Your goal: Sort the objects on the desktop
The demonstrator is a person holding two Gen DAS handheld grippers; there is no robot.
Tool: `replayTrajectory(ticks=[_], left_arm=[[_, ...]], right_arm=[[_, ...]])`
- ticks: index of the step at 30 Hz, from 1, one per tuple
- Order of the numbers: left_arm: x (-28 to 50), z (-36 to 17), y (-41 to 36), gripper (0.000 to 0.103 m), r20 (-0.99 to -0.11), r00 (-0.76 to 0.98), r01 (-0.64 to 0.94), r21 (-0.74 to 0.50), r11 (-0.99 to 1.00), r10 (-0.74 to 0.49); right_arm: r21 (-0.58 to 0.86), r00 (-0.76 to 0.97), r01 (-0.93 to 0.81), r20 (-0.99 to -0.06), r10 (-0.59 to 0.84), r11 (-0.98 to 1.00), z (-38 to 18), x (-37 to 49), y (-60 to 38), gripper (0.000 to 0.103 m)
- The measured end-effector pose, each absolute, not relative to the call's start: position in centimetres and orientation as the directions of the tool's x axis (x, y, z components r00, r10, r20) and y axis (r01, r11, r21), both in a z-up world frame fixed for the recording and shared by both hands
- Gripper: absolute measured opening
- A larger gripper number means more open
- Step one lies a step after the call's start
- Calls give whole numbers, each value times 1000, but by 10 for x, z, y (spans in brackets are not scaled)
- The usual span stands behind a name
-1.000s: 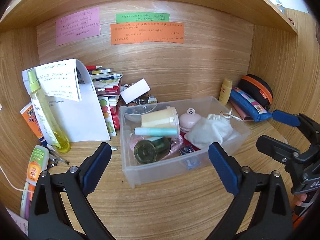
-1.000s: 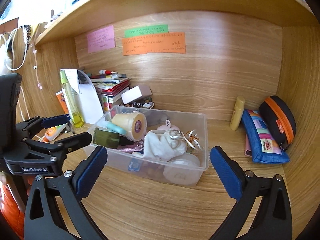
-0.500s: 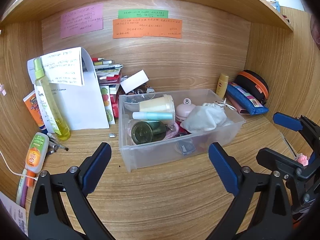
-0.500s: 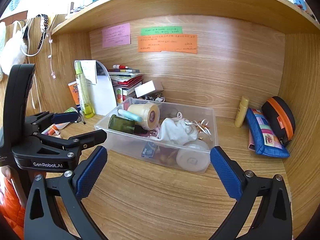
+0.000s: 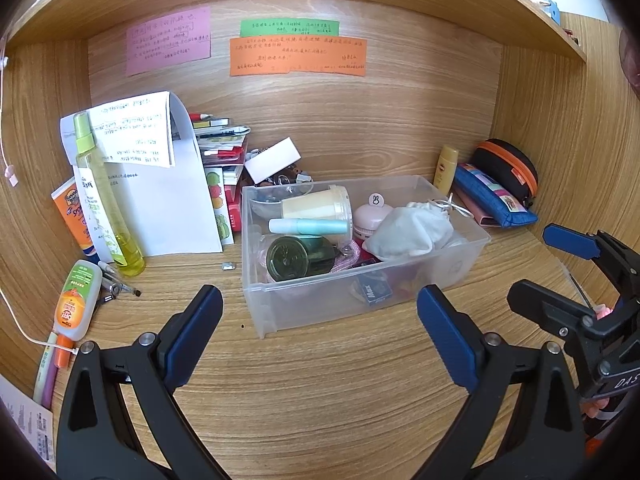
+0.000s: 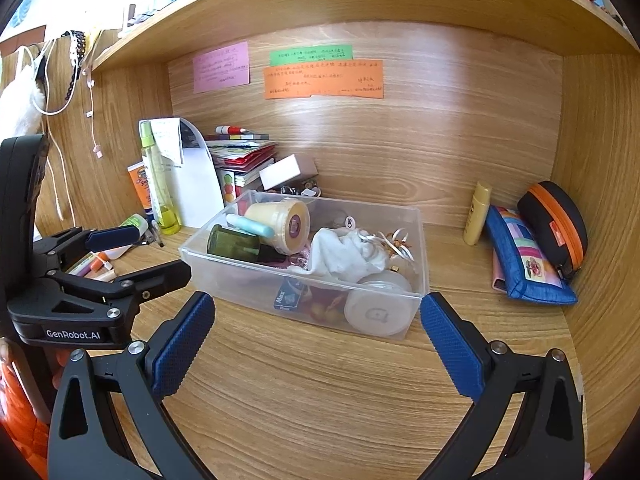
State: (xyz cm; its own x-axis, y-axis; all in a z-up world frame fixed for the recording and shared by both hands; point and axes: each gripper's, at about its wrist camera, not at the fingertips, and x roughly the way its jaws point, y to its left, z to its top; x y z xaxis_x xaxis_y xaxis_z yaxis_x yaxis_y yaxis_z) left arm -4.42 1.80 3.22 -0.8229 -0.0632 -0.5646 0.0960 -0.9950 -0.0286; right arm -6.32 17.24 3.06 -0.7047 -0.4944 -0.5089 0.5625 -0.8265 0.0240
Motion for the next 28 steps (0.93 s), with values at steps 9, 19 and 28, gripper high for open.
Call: replayTrajectory(ticks=[9,19,28], left_arm=[[-43,34,19,99,-559,-827,89,-20,-996,-62],[-45,32,15,99,-567,-823,82,-49,-995,-40],[-46,28,15,99,-572,-820,71,-67,-995,-21]], right_arm=[[19,-699,574,-510,-502,-819,30,-62,171,103],[15,-694,577,-519,-499,-817,28,-62,168,103],[21,-688,571,-533,-493,-820,24,-67,169,103]])
